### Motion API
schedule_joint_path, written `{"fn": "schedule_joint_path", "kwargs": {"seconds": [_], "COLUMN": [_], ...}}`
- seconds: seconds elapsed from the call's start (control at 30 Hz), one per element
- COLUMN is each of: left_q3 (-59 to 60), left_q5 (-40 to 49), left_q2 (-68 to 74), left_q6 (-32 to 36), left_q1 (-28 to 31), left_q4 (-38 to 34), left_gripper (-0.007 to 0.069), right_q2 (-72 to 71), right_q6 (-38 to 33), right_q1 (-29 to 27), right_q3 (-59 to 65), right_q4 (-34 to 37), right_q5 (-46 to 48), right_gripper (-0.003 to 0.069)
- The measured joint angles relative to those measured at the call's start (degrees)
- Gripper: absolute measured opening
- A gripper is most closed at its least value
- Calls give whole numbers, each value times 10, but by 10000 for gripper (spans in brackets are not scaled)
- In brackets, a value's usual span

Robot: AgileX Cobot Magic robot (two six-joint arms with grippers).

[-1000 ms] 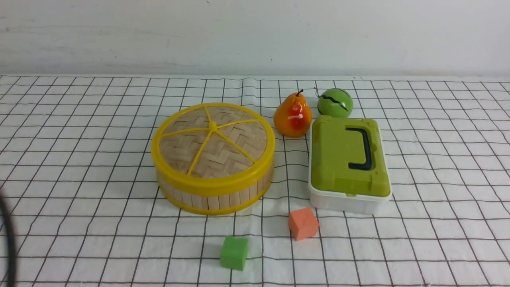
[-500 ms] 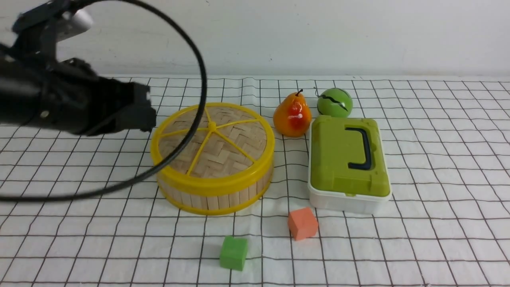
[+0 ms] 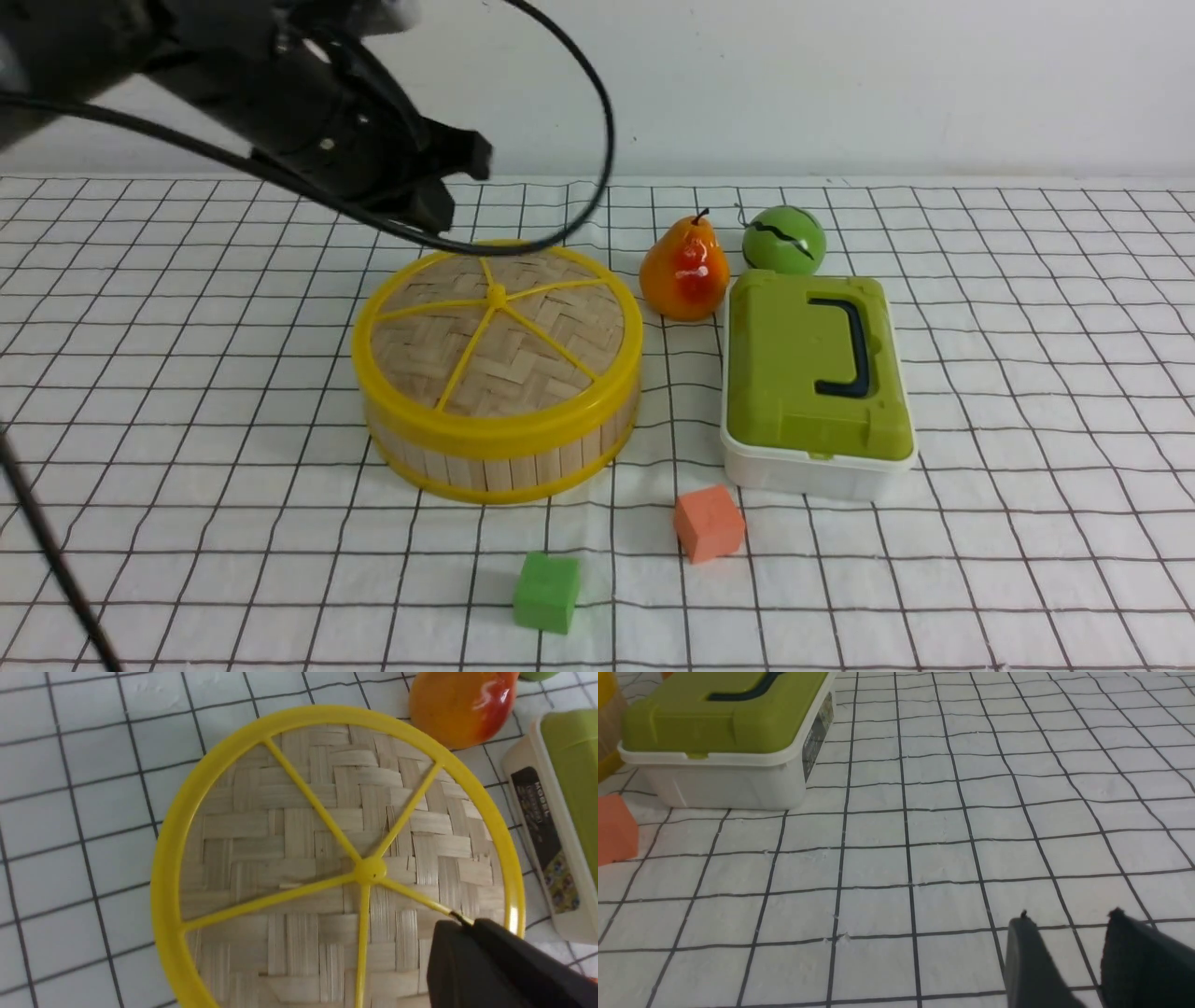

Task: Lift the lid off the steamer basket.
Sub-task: Use the left arm to lift the lid of the steamer

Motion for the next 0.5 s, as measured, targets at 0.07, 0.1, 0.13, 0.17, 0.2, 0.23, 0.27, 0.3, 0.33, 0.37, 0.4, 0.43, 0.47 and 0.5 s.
{"fn": "schedule_joint_path", "kwargs": {"seconds": [0.07, 0.1, 0.13, 0.17, 0.2, 0.23, 0.27, 0.3, 0.33, 0.37, 0.4, 0.43, 0.47, 0.5], "left_q3": [-27, -37, -50, -56, -59, -60, -61, -63, -64, -64, -65, -65, -65, -65], "left_q5": [4, 5, 6, 6, 5, 3, 0, -2, -6, -8, -11, -12, -16, -16], "left_q2": [28, 42, 59, 67, 74, 77, 83, 87, 92, 94, 96, 97, 101, 104], "left_q6": [-32, -47, -73, -83, -89, -95, -105, -111, -124, -130, -138, -140, -146, -148], "left_q1": [-22, -32, -41, -45, -47, -47, -48, -49, -49, -49, -49, -49, -49, -49], "left_q4": [43, 60, 88, 108, 114, 119, 129, 136, 142, 144, 145, 145, 146, 146], "left_gripper": [119, 148, 202, 233, 262, 277, 308, 330, 358, 365, 372, 372, 372, 365], "right_q2": [0, 0, 0, 0, 0, 0, 0, 0, 0, 0, 0, 0, 0, 0], "right_q6": [0, 0, 0, 0, 0, 0, 0, 0, 0, 0, 0, 0, 0, 0], "right_q1": [0, 0, 0, 0, 0, 0, 0, 0, 0, 0, 0, 0, 0, 0], "right_q3": [0, 0, 0, 0, 0, 0, 0, 0, 0, 0, 0, 0, 0, 0], "right_q4": [0, 0, 0, 0, 0, 0, 0, 0, 0, 0, 0, 0, 0, 0], "right_q5": [0, 0, 0, 0, 0, 0, 0, 0, 0, 0, 0, 0, 0, 0], "right_gripper": [239, 239, 239, 239, 239, 239, 239, 239, 239, 239, 239, 239, 239, 239]}}
